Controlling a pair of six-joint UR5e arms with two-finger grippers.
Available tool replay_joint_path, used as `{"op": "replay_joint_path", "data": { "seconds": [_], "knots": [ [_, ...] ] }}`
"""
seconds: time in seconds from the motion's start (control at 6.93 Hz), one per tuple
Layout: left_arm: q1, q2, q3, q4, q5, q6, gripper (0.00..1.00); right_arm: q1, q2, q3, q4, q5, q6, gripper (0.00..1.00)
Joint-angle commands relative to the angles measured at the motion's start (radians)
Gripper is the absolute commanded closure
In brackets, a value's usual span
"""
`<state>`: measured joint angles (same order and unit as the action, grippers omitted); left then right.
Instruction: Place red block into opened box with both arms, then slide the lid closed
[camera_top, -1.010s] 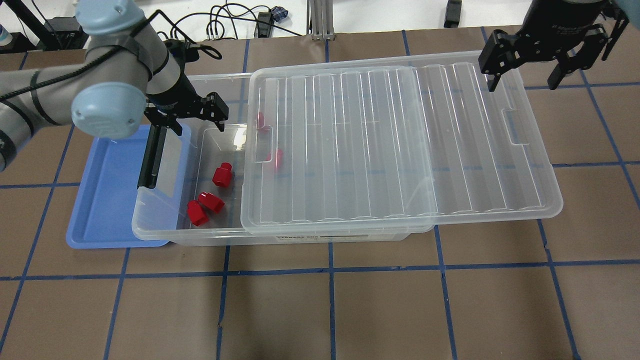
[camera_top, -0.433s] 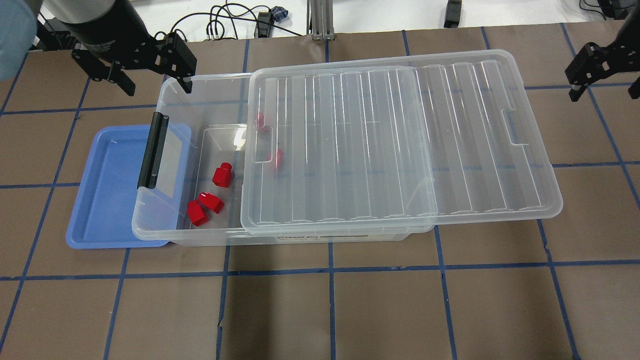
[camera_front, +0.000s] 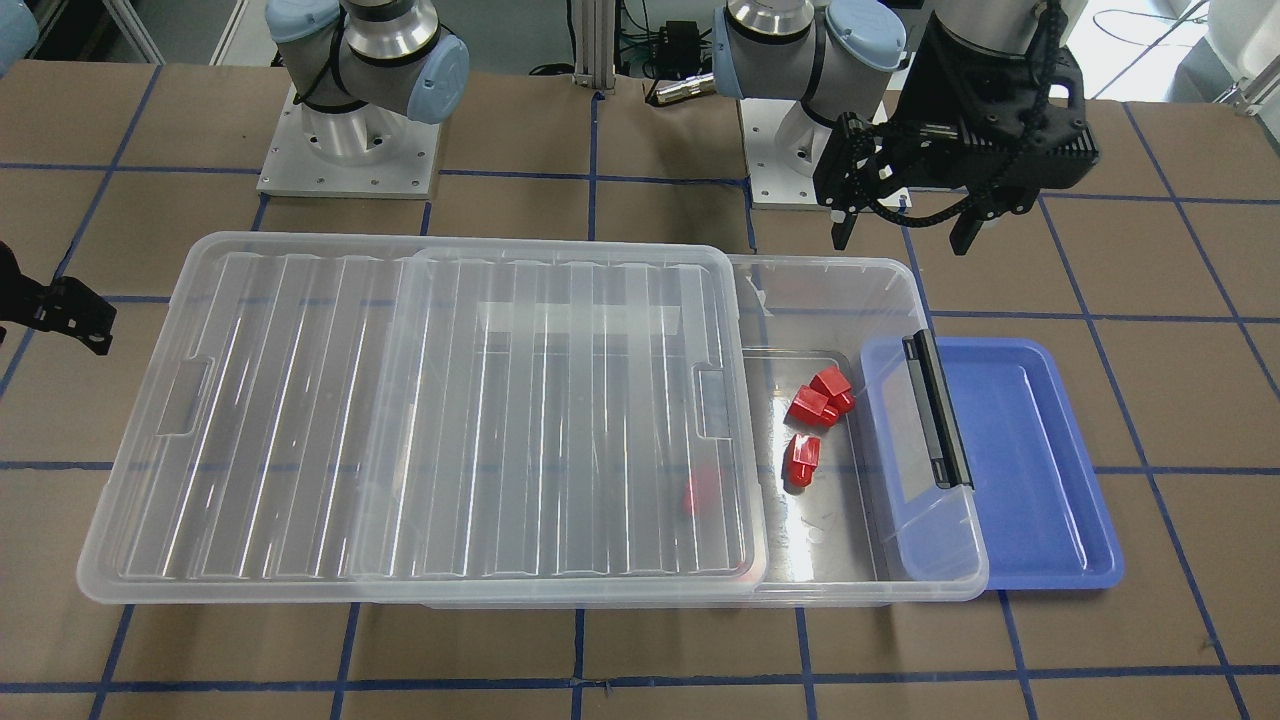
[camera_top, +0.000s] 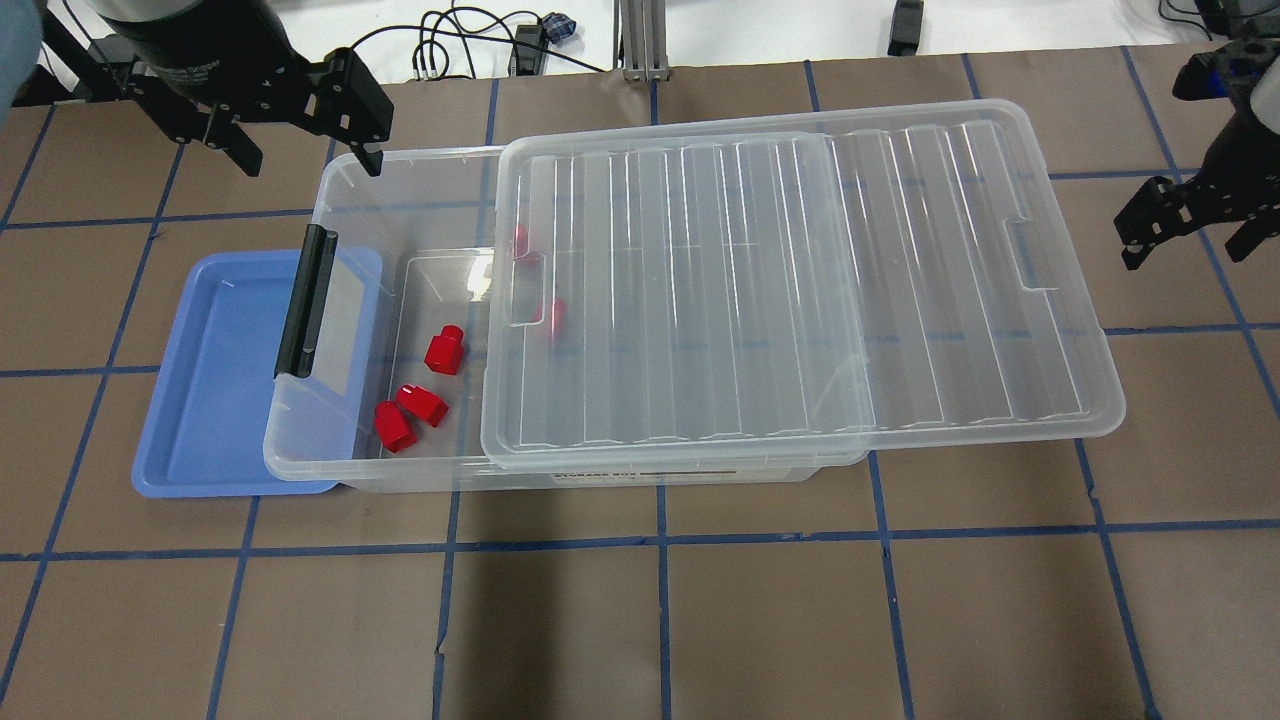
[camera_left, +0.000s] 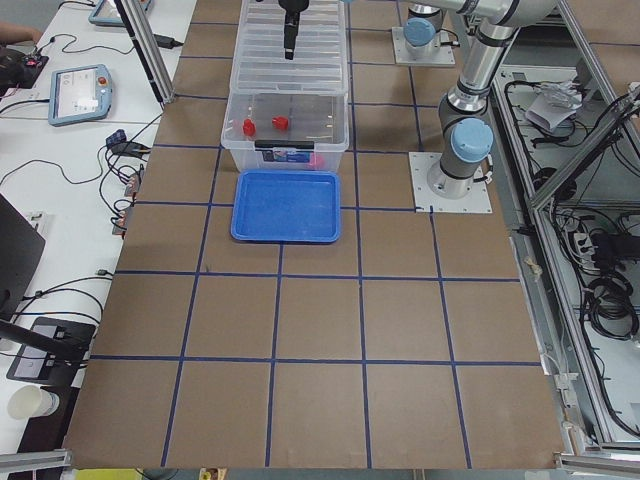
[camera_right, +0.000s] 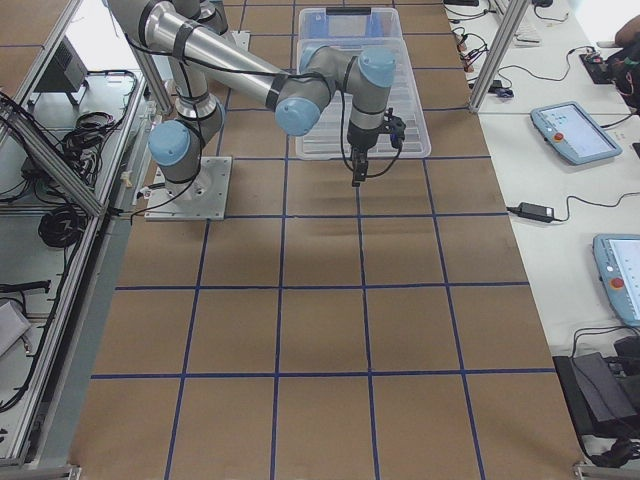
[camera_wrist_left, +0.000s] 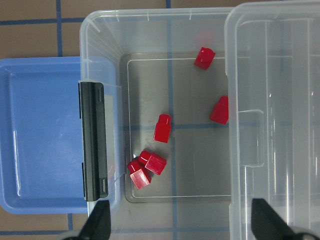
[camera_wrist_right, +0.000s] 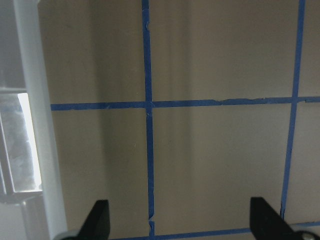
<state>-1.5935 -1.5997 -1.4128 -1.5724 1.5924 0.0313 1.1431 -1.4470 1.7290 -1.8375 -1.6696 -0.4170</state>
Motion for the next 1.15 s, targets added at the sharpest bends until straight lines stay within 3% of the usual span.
{"op": "replay_joint_path", "data": {
  "seconds": [0.0, 0.29, 0.43, 1.01],
  "knots": [
    [-0.005, 0.001, -0.014, 0.103, 0.003, 0.006, 0.0, 0.007, 0.023, 0.038, -0.063, 0.048, 0.026, 0.0],
    [0.009, 0.007, -0.017, 0.068, -0.006, 0.006, 0.0, 0.01, 0.031, 0.052, -0.063, 0.143, 0.063, 0.0],
    [0.02, 0.006, 0.018, -0.036, -0.002, 0.004, 0.0, 0.024, 0.034, 0.064, -0.065, 0.152, 0.082, 0.0],
    [0.041, -0.031, 0.054, -0.132, -0.003, -0.001, 0.0, 0.243, 0.033, 0.063, -0.098, 0.182, 0.324, 0.0]
  ]
}}
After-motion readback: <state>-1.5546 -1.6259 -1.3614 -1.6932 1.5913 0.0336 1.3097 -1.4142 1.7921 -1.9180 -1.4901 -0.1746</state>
